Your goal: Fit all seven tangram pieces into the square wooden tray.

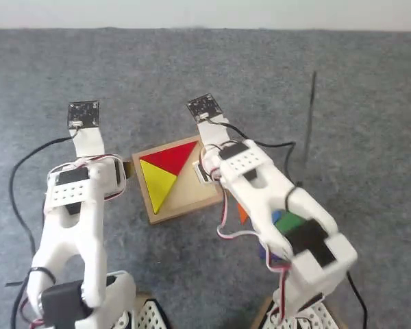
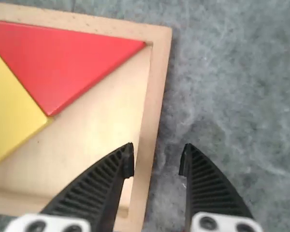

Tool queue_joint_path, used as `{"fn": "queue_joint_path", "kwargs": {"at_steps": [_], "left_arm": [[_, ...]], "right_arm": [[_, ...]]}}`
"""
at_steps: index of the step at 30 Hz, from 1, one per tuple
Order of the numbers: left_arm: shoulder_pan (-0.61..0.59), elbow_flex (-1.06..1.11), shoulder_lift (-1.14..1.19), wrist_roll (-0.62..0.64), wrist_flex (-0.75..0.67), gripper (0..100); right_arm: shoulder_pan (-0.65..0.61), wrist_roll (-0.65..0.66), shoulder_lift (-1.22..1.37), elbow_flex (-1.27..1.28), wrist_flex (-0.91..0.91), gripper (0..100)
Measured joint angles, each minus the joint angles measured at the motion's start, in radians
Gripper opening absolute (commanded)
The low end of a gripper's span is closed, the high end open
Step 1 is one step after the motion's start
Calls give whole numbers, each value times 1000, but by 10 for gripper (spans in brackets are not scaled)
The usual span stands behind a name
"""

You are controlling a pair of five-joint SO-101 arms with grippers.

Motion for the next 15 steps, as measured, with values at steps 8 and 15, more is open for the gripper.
{"fn": "queue_joint_path", "kwargs": {"at_steps": [8,15], "left_arm": [[0,0,0,0,0,235],[0,0,0,-34,0,235]], "right_arm": [[3,2,150,-216,212,27],[83,-66,152,-276,358,6]]}}
